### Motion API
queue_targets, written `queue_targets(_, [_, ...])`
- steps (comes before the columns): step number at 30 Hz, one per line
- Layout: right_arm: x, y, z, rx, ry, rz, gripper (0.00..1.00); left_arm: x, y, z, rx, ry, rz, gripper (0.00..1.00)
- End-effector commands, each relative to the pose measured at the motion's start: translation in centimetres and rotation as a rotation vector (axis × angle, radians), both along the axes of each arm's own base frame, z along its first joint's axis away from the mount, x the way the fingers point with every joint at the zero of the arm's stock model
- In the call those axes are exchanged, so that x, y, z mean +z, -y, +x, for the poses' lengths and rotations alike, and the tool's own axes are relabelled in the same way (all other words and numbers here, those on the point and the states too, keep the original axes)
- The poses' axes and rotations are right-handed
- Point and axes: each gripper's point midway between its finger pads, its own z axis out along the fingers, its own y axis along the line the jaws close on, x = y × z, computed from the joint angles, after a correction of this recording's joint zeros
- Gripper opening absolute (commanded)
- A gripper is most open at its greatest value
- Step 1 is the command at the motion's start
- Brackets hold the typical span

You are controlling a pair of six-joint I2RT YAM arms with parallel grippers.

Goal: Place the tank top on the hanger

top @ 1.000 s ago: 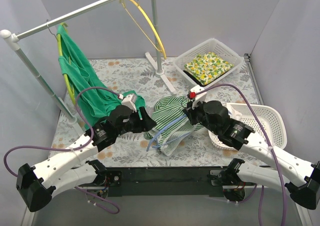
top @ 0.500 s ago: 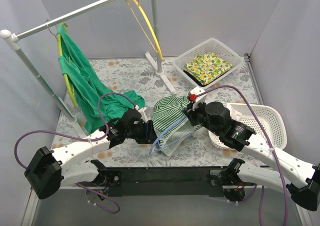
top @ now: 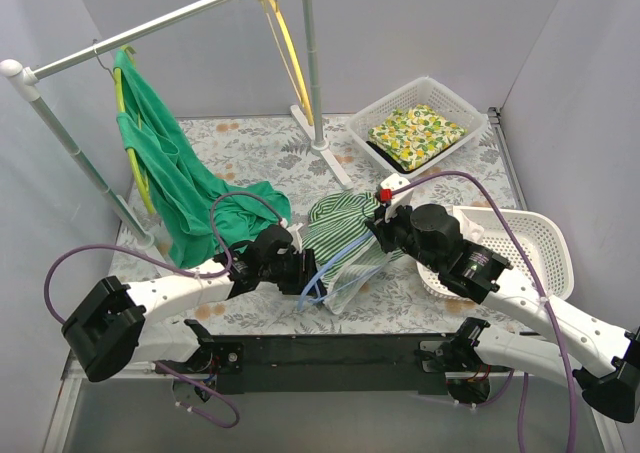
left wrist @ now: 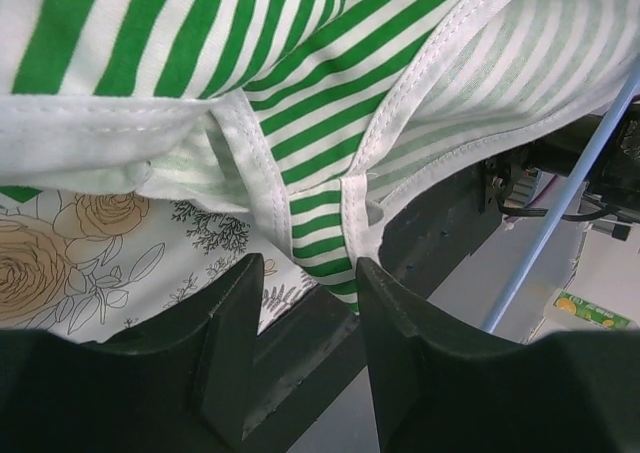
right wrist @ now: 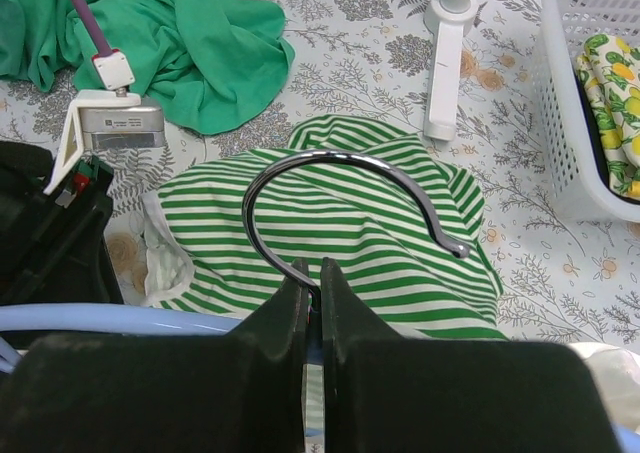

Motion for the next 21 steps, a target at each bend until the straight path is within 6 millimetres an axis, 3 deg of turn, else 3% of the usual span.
queue_targets(1, [3.0, -0.3, 0.6, -0.019, 0.075, 0.083, 0.01, 0.9, 1.2, 0.5, 0.001, 0.03, -0.063, 0.39])
queue_targets(4, [3.1, -0.1, 0.8, -0.034, 0.075, 0.082, 0.01, 1.2, 1.4, 0.7, 0.013, 0.037, -0.073, 0.19])
queue_targets(9, [2.9, 0.3, 1.0, -0.058, 0.077, 0.065, 0.01, 2.1, 0.7, 1.5, 0.063, 0.087, -0.067, 0.0])
queue_targets(15, [3.1, 0.8, 1.3, -0.085, 0.083, 0.053, 0.01, 2.1, -0.7, 1.9, 0.126, 0.115, -0.03, 0.0])
queue_targets(21, [3.0, 2.5, 2.1, -0.189, 0.087, 0.024, 0.01, 2.6, -2.7, 2.7, 0.227, 0.158, 0.011, 0.0])
